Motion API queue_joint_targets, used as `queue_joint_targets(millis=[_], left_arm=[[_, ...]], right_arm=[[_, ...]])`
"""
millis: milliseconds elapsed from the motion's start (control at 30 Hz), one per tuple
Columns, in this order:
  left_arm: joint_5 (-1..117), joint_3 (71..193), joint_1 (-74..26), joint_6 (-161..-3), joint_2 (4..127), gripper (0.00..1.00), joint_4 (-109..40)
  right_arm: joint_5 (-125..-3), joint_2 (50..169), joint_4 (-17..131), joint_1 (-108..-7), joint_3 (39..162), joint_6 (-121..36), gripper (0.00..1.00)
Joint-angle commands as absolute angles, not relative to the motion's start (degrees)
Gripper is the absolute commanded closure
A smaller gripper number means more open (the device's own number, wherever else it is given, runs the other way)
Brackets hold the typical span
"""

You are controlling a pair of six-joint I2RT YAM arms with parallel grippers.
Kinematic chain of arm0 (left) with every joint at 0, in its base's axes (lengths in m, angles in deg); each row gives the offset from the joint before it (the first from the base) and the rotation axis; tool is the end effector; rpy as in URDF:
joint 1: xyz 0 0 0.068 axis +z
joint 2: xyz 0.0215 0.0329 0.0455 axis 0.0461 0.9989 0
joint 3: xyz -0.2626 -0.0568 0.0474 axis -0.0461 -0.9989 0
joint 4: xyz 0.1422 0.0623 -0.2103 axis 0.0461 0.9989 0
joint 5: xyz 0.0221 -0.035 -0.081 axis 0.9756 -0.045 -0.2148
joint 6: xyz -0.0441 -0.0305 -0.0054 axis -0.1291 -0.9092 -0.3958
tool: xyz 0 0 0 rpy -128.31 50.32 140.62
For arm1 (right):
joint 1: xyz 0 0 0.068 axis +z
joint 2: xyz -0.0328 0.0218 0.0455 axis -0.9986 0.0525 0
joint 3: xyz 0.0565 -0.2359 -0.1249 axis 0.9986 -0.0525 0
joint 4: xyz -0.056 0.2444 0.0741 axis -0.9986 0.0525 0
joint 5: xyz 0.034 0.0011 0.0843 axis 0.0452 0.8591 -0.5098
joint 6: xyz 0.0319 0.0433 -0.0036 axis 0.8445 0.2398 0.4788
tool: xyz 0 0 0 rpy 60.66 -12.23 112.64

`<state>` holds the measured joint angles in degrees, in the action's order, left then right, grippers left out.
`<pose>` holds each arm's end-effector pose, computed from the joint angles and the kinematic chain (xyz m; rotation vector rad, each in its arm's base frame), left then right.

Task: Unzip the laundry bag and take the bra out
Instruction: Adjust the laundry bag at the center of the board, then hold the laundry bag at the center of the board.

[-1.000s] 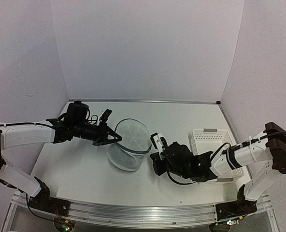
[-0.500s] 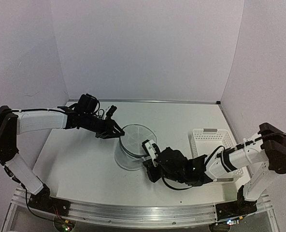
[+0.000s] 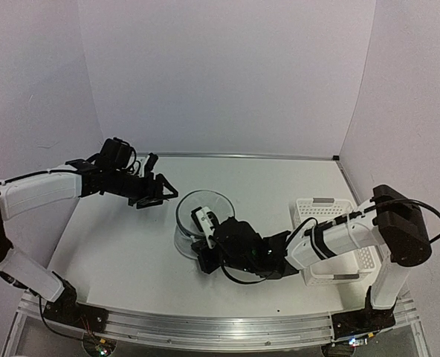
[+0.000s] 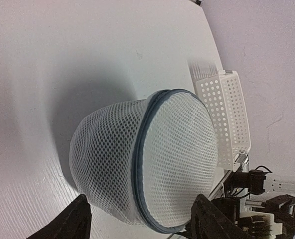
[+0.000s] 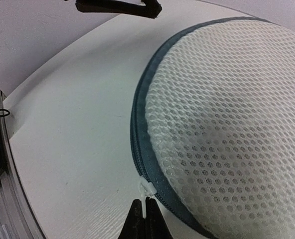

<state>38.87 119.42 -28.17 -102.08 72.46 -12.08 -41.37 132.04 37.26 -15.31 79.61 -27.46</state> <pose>0.2599 -0.1741 0.2611 0.2406 2.4742 -1.0642 0.1289 0.3601 0.1692 -0.7604 2.0253 0.7106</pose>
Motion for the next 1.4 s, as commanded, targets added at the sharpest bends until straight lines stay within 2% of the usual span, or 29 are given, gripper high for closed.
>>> queue_joint_targets(millis=[0,333,800,867,1033,1200,1233,1367], left_arm=[[38.27,115.78,-28.36,-106.09,65.59,0.31,-12.46],[29.93,106.08,-29.59,-114.28,62.15,0.28,-22.93],[29.58,108.75,-31.8,-115.26,70.4,0.31,-26.2],[29.58,108.95,-31.89,-115.49,71.33,0.38,-26.42],[29.48,109.4,-32.16,-115.84,72.09,0.72,-27.11],[29.79,109.46,-32.16,-115.99,72.24,0.97,-27.22],[29.74,109.56,-32.16,-115.99,72.31,1.0,-27.22],[29.84,109.62,-32.16,-115.9,72.27,1.0,-27.3]], right_arm=[[-43.63,133.78,35.8,-15.1,84.28,-27.72,1.0],[-46.03,135.32,36.51,-15.07,87.05,-28.54,1.0],[-46.85,133.89,36.69,-15.09,85.08,-28.63,1.0],[-46.99,133.87,36.69,-15.09,84.9,-28.64,1.0],[-46.99,133.47,36.69,-15.1,84.27,-28.38,1.0],[-47.74,132.47,36.86,-15.07,83.35,-27.81,1.0],[-47.8,132.24,36.86,-15.09,83.07,-27.64,1.0],[-47.09,131.03,36.87,-15.1,81.25,-26.87,1.0]])
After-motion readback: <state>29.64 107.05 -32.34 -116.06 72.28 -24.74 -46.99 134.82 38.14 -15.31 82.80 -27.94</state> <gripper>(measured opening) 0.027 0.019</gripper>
